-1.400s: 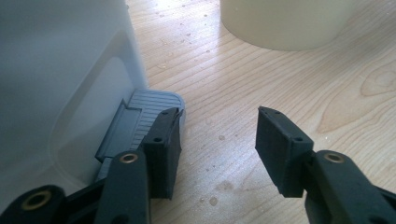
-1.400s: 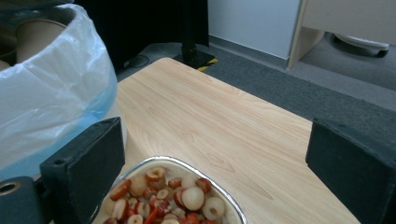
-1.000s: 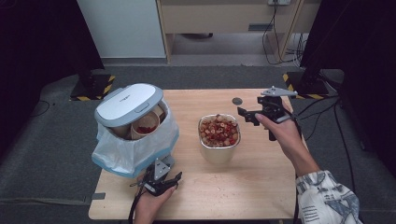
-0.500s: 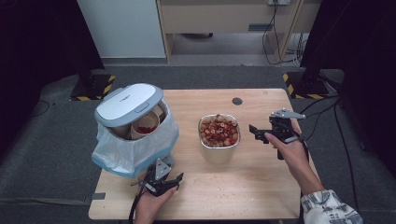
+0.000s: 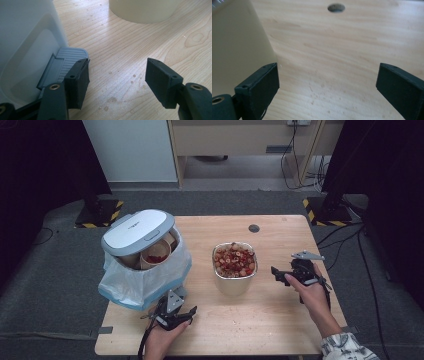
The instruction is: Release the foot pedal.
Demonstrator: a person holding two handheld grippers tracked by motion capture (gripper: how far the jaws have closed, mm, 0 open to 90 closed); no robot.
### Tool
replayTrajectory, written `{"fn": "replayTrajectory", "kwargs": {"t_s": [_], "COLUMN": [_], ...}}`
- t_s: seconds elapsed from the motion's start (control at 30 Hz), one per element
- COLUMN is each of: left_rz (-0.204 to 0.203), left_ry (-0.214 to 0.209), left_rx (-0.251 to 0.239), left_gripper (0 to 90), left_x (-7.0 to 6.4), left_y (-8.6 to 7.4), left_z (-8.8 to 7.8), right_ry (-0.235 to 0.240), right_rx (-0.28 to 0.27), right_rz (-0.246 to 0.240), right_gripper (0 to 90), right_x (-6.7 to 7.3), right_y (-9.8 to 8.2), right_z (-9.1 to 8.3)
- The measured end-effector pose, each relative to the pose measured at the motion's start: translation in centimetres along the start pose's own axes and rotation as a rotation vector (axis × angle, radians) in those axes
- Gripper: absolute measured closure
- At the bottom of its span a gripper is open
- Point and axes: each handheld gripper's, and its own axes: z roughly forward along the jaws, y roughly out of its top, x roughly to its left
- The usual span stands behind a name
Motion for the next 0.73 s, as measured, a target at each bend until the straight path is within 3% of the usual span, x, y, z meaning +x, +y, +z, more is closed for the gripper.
{"fn": "replayTrajectory", "kwargs": {"t_s": [0.07,0.17,0.2,0.23,0.33,0.43,0.57,0.73], "left_rz": [-0.001,0.0,0.0,-0.002,-0.004,-0.005,-0.009,-0.012], "left_ry": [-0.003,-0.006,-0.006,-0.011,-0.019,-0.026,-0.03,-0.038], "left_rx": [0.001,0.006,0.006,0.005,0.004,0.005,0.004,0.002], "left_gripper": [34.6,34.0,33.7,33.6,33.1,32.7,32.4,32.0], "left_x": [0.0,0.0,0.0,0.0,-0.1,-0.1,-0.1,-0.1], "left_y": [0.0,0.0,0.0,0.0,0.0,0.1,0.1,0.1], "left_z": [0.0,0.1,0.1,0.1,0.1,0.2,0.1,0.1], "right_ry": [-0.007,-0.048,-0.048,-0.068,-0.071,-0.103,-0.129,-0.126], "right_rx": [0.009,0.103,0.103,0.136,0.165,0.203,0.136,0.135], "right_rz": [-0.001,0.008,0.008,0.012,0.012,0.01,0.006,0.002], "right_gripper": [5.3,4.9,4.9,5.6,5.0,3.8,1.1,0.9], "right_x": [-0.1,-0.2,-0.2,-0.2,-0.1,0.1,0.3,0.4], "right_y": [-0.3,-1.7,-1.7,-2.4,-3.1,-3.7,-4.4,-4.5], "right_z": [0.2,1.4,1.4,2.0,2.6,3.3,3.7,3.7]}}
